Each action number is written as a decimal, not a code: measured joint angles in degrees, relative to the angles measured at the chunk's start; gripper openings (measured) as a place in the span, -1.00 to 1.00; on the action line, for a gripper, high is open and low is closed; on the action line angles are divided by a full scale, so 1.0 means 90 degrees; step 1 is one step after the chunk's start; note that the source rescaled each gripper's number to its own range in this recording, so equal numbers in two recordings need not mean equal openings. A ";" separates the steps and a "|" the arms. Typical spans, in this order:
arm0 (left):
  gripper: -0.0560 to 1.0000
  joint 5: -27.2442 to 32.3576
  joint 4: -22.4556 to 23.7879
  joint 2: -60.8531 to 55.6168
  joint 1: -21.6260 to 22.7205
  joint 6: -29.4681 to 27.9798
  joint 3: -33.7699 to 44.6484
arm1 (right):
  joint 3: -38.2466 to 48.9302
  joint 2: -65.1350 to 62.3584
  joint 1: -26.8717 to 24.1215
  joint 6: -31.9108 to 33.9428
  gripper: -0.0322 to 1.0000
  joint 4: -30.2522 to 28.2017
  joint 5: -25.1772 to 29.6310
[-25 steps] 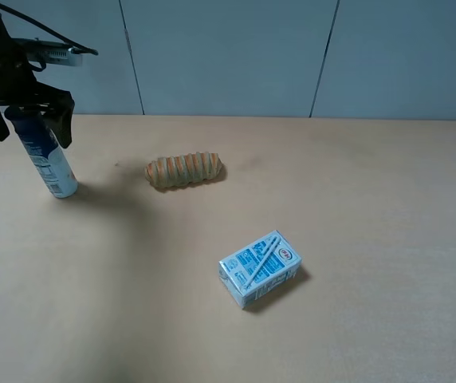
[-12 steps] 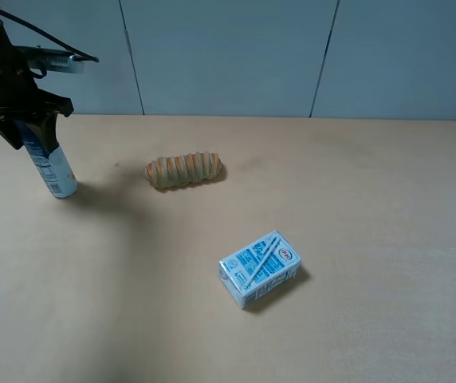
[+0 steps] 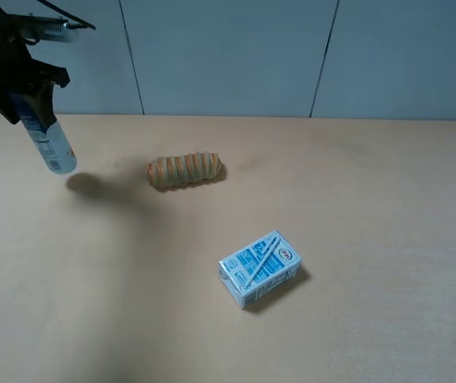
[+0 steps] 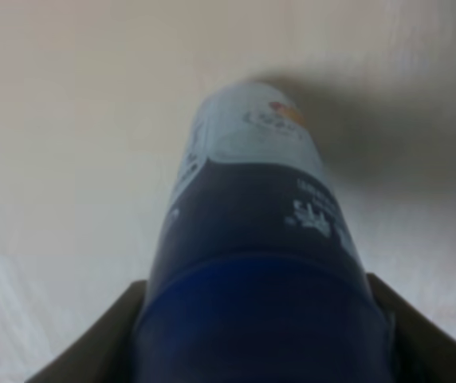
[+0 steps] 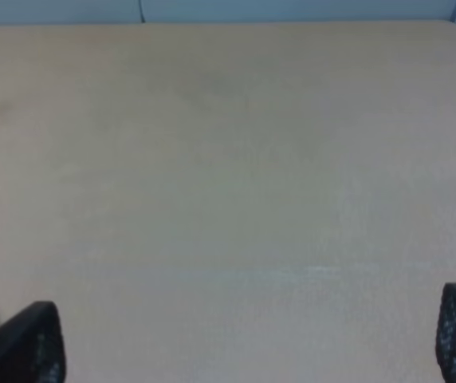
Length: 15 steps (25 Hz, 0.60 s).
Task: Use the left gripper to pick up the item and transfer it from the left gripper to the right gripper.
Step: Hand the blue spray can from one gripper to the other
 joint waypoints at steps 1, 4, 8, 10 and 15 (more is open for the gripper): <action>-0.89 0.0000 -0.0109 -0.0065 0.0000 0.0000 -0.0039 | 0.0000 0.0000 0.0000 0.0000 1.00 0.0006 0.0000; -0.89 0.0005 -0.0336 -0.0358 0.0000 0.0000 -0.0072 | 0.0000 0.0000 0.0000 0.0000 1.00 0.0000 0.0000; -0.89 0.0018 -0.0581 -0.0786 0.0000 0.0000 -0.0086 | 0.0000 0.0000 0.0000 0.0000 1.00 0.0000 0.0000; -0.89 0.0018 -0.0758 -0.0989 0.0000 0.0000 -0.0086 | 0.0000 0.0000 0.0000 0.0000 1.00 0.0000 0.0000; -0.89 0.0022 -0.1515 -0.1486 0.0000 0.0053 -0.0086 | 0.0000 0.0000 0.0000 0.0000 1.00 0.0000 0.0000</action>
